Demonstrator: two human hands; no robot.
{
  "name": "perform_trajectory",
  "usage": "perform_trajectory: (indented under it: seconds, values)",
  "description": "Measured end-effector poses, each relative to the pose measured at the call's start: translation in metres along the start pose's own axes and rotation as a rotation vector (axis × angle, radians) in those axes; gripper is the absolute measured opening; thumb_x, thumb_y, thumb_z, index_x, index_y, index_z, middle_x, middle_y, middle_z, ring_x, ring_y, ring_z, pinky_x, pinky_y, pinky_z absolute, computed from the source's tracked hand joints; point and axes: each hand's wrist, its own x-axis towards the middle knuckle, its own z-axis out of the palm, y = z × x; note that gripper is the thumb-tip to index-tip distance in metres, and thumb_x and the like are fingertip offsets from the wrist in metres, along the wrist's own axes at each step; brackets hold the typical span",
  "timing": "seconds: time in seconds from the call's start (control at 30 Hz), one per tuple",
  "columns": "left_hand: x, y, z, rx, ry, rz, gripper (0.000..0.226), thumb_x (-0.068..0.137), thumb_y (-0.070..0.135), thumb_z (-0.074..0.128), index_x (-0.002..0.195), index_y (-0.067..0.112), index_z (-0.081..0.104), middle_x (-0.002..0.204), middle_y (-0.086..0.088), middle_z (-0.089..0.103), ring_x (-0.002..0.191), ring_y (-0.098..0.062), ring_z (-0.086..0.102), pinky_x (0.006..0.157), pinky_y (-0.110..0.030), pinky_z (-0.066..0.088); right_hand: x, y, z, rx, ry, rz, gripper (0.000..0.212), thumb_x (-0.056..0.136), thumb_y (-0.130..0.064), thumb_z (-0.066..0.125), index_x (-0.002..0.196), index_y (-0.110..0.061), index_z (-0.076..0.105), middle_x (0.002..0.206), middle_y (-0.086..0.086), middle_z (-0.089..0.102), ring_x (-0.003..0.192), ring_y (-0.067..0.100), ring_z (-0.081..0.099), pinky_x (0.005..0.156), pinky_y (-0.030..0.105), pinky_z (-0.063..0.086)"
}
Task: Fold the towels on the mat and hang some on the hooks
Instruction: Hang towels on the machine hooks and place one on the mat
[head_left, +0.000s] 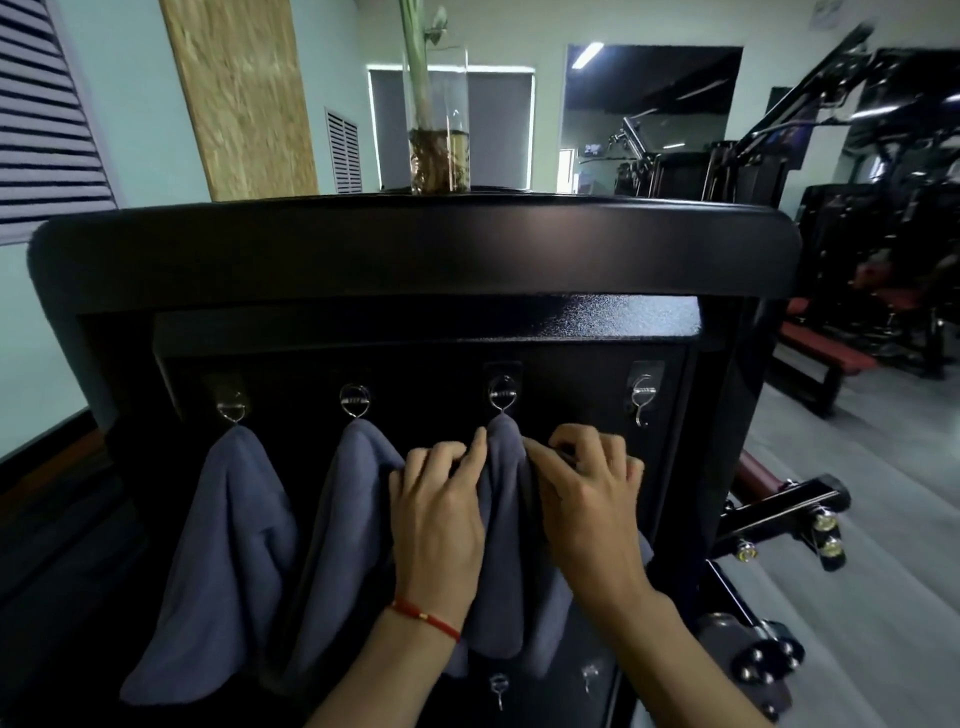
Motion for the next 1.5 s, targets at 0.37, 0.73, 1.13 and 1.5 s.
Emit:
perform_trajectory:
  seconds: [0.37, 0.73, 1.13, 1.5]
  values:
    - [-0.044, 0.032, -0.019, -0.559, -0.185, -0.387, 0.062, 0.091, 0.004, 0.062, 0.145, 0.029, 0.046, 0.141, 0.016, 0.048, 0.130, 0.003, 0.043, 0.099, -0.004, 0.034, -0.028, -0.003, -0.001, 0.862, -0.271, 0.392, 0.026, 0.104, -0.017, 0.056, 0.128, -0.027, 0.061, 0.119, -0.011, 0.070, 0.114, 0.008, 0.066, 0.099, 0.038, 0.054]
    - [-0.070, 0.016, -0.022, -0.076, -0.227, -0.245, 0.062, 0.083, 0.011, 0.066, 0.144, 0.013, 0.052, 0.133, -0.014, 0.053, 0.102, -0.027, 0.061, 0.086, -0.039, 0.056, -0.070, 0.024, 0.004, 0.485, -0.389, 0.281, 0.033, 0.103, -0.034, 0.056, 0.133, -0.040, 0.044, 0.118, -0.023, 0.061, 0.105, -0.003, 0.060, 0.084, 0.029, 0.054]
    - [-0.122, 0.019, -0.051, -0.419, -0.052, -0.278, 0.050, 0.085, 0.001, 0.054, 0.130, 0.023, 0.060, 0.137, 0.003, 0.055, 0.122, -0.019, 0.058, 0.094, -0.043, 0.056, -0.100, 0.047, -0.018, 0.622, -0.506, 0.332, 0.055, 0.105, -0.054, 0.043, 0.155, -0.034, 0.031, 0.151, -0.018, 0.044, 0.139, 0.000, 0.043, 0.113, 0.031, 0.040]
    - [-0.184, 0.114, 0.010, -0.782, -0.701, 0.020, 0.051, 0.086, 0.025, 0.057, 0.136, 0.018, 0.059, 0.145, 0.001, 0.051, 0.136, -0.001, 0.038, 0.114, -0.012, 0.025, -0.268, 0.127, -0.100, 0.119, -0.630, 0.631, 0.033, 0.104, -0.037, 0.051, 0.134, -0.024, 0.052, 0.122, -0.013, 0.051, 0.108, 0.007, 0.057, 0.088, 0.025, 0.043]
